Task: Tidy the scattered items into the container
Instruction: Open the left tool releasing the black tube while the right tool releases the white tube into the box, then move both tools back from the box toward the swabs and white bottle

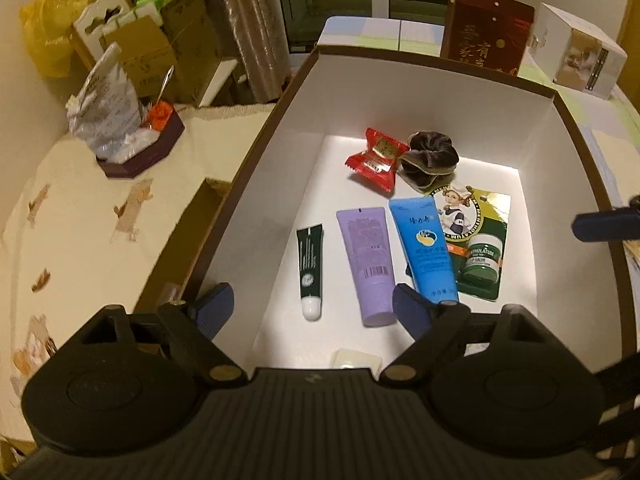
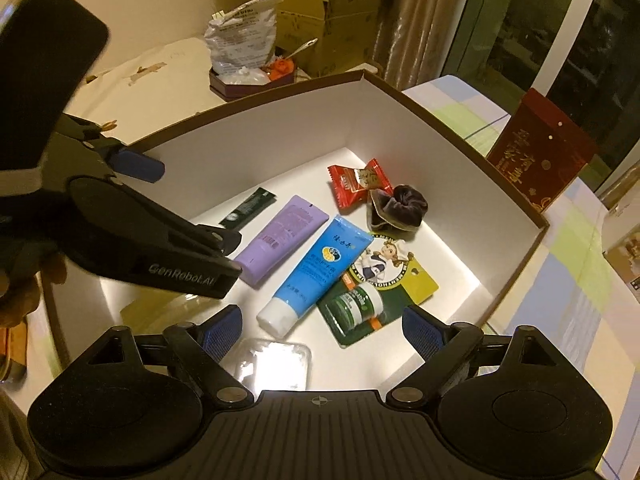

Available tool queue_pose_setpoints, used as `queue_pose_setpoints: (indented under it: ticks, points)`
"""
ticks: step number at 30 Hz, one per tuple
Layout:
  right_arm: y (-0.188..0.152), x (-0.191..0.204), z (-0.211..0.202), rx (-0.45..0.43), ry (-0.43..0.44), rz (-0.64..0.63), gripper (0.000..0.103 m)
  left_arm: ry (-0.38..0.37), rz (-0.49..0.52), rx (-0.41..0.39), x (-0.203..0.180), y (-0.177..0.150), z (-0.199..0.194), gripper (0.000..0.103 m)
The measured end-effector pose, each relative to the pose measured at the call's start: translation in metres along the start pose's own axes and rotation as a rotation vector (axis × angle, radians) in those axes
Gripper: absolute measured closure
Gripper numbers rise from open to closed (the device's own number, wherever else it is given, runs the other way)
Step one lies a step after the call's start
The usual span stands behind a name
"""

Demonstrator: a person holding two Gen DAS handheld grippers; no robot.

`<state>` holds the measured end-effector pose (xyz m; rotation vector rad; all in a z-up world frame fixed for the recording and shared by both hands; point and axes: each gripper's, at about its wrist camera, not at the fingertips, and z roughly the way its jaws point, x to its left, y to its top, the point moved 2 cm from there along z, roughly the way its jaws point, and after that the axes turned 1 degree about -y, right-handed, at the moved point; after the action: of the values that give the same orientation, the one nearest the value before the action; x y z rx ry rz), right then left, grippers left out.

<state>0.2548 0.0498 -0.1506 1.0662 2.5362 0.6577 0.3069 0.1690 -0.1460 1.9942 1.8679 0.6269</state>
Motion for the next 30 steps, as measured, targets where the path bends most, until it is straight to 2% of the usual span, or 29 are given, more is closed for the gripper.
queue_pose_setpoints:
  ticks: [7, 15, 30]
  points:
    - [-0.013, 0.002, -0.022, -0.011, 0.005, 0.041, 0.011, 0.006, 0.014, -0.021, -0.005, -0.006, -0.015, 0.019]
    - [-0.032, -0.008, -0.049, -0.038, -0.013, 0.126, 0.011, 0.001, 0.025, -0.084, -0.014, -0.010, -0.049, 0.017]
    - [-0.065, -0.024, -0.092, -0.078, -0.007, 0.278, 0.011, -0.001, 0.057, -0.124, -0.046, -0.034, -0.098, 0.015]
